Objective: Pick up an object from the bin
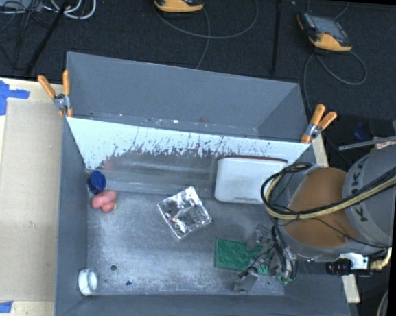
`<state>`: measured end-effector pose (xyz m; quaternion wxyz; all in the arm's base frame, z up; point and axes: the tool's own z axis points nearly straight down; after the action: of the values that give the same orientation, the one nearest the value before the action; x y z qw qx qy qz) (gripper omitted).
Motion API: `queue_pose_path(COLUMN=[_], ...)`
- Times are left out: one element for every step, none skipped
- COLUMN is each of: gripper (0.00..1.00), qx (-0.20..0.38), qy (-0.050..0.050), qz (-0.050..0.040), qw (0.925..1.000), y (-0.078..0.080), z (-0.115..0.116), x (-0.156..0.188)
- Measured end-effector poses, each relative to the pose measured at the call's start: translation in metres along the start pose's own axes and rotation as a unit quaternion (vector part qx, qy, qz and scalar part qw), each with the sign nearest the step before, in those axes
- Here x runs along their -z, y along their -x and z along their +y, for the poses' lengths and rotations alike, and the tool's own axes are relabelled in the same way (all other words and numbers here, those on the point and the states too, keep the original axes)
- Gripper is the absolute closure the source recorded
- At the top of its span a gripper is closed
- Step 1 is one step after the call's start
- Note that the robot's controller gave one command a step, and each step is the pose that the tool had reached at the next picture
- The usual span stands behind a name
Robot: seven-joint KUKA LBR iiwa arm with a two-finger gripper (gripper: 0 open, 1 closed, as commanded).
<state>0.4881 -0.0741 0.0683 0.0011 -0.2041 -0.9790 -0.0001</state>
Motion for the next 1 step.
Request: queue_pose_path(gripper=[1.0], qx=[0.001], qy=[0.0], qz=[-0.0015], qw=[1.0], y=[0.001], z=[-0.0001], x=[0.0016])
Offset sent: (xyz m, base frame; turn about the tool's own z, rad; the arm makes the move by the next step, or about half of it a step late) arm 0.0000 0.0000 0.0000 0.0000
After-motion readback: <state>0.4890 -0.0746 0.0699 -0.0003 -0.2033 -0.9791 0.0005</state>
